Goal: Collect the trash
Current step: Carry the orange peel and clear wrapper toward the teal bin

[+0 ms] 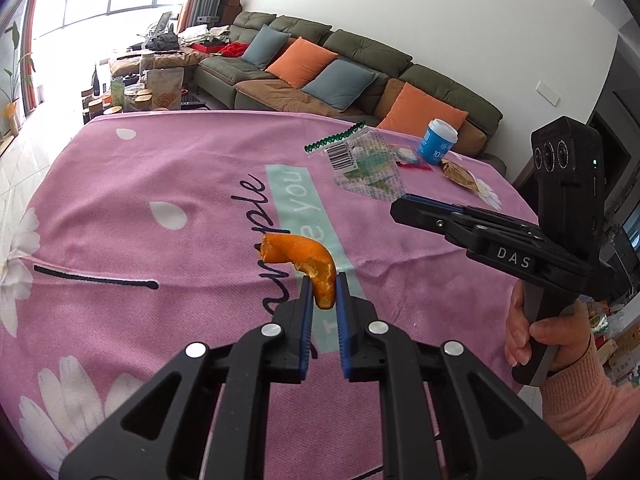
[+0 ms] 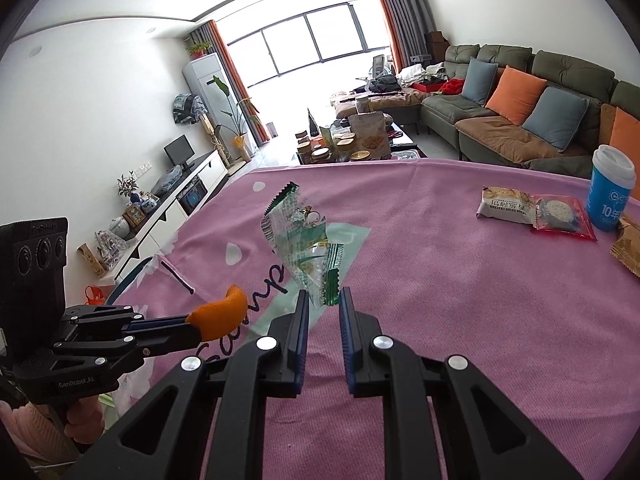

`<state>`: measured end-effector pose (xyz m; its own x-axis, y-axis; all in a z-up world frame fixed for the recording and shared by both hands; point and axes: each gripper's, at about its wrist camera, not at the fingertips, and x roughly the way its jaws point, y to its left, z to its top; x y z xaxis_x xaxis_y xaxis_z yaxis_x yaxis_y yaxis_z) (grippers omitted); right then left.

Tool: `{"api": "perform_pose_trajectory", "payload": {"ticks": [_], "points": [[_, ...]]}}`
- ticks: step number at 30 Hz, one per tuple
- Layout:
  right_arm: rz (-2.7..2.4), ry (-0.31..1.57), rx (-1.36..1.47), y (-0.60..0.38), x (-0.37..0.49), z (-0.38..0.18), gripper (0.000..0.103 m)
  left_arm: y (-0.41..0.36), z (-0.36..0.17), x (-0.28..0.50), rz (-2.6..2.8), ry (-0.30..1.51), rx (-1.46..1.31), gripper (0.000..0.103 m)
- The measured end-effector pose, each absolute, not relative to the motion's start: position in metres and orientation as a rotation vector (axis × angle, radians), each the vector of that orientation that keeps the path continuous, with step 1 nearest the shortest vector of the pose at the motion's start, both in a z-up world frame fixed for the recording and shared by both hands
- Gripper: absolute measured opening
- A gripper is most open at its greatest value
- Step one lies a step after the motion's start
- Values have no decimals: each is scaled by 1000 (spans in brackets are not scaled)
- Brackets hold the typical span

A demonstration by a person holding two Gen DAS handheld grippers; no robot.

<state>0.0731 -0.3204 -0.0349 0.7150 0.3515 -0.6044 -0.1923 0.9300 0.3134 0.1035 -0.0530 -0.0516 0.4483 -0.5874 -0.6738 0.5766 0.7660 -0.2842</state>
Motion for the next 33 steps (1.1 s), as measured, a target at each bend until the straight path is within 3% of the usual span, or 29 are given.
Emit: {"api": "perform_pose_trajectory", "payload": {"ticks": [33], "points": [[504,722,194,-233,68,-28,14,53,-32,72,-542,773,-82,11]]}}
